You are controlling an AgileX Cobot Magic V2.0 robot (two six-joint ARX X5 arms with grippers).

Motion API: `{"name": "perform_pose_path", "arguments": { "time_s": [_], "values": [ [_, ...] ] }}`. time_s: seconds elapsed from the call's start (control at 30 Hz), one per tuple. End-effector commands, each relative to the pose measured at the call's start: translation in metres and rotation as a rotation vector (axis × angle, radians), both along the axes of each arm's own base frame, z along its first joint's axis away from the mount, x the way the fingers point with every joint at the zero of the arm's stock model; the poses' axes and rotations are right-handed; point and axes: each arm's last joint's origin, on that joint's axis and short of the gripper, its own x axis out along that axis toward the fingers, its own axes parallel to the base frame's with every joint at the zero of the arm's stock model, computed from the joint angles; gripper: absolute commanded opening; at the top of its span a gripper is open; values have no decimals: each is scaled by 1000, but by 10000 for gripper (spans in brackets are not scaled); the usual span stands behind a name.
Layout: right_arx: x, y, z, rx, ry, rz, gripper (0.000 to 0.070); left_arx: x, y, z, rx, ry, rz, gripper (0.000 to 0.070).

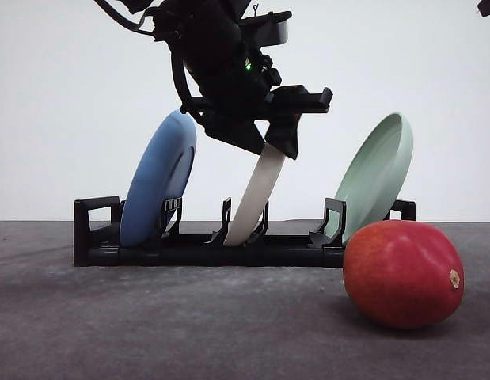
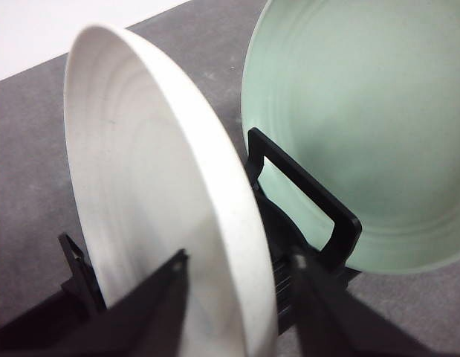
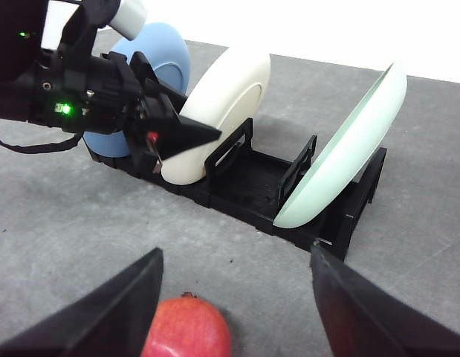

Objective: Place pomegranate in white plate

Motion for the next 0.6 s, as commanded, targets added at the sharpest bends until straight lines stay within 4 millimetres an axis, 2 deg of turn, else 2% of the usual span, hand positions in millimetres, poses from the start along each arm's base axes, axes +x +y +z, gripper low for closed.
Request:
{"name": "perform_pose_path", "arguments": {
  "time_s": [0.0, 0.2, 0.57],
  "values": [
    [-1, 0, 6, 10, -22, 4, 399, 3, -7, 0, -37, 11, 10, 128],
    [-1, 0, 6, 10, -22, 4, 399, 2, -6, 3, -108, 46, 48, 16],
    [-1, 0, 6, 10, -22, 4, 399, -7, 3, 35, -220, 25, 72, 13]
  ]
}}
